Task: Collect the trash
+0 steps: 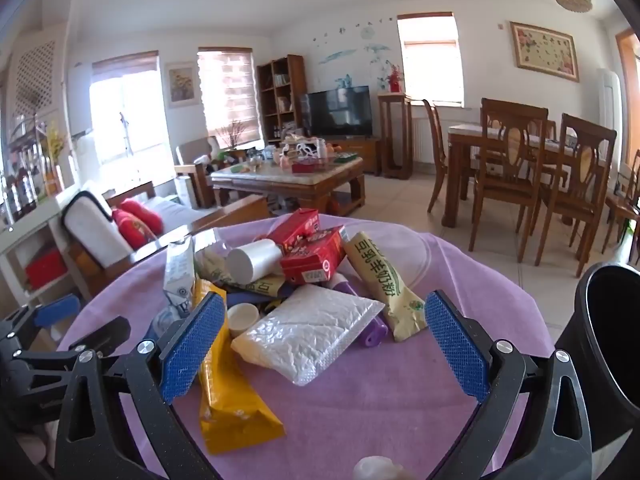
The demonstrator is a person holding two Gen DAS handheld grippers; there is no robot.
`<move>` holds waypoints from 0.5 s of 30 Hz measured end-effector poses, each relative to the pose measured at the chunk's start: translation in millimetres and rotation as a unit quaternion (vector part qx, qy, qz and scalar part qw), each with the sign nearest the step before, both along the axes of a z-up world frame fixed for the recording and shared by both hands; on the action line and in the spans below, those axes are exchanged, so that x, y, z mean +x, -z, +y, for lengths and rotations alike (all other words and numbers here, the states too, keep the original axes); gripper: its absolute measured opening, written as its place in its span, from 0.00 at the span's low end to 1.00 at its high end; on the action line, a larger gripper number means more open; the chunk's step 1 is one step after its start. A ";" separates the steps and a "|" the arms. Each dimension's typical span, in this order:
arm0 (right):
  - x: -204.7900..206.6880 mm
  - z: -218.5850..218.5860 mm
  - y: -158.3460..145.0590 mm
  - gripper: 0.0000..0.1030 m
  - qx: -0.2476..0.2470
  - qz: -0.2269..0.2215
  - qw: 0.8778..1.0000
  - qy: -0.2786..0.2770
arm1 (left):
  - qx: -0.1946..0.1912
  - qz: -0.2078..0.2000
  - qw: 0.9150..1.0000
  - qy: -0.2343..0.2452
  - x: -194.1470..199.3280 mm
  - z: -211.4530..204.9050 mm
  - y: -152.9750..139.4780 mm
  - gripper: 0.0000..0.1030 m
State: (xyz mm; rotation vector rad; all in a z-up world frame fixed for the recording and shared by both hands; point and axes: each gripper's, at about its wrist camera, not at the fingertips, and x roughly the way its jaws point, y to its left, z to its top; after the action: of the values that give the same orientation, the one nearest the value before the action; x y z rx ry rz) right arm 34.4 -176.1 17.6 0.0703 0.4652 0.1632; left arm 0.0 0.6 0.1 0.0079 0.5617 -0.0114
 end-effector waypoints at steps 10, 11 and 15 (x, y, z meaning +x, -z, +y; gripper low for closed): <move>-0.2 -0.2 0.0 0.96 0.001 -0.001 1.000 0.000 | -0.001 -0.001 1.000 -0.001 -0.1 0.2 -0.1 0.95; -0.3 -0.2 0.0 0.96 0.002 0.000 1.000 0.000 | -0.001 0.000 1.000 -0.001 -0.2 0.2 -0.1 0.95; -0.4 -0.2 0.0 0.96 0.003 0.000 1.000 0.000 | -0.001 -0.001 1.000 -0.001 0.0 0.3 -0.1 0.95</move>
State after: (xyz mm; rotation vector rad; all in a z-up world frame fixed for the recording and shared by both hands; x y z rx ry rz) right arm 34.0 -176.4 17.5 0.0760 0.4649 0.1646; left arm 0.0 0.9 0.2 0.0047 0.5605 -0.0103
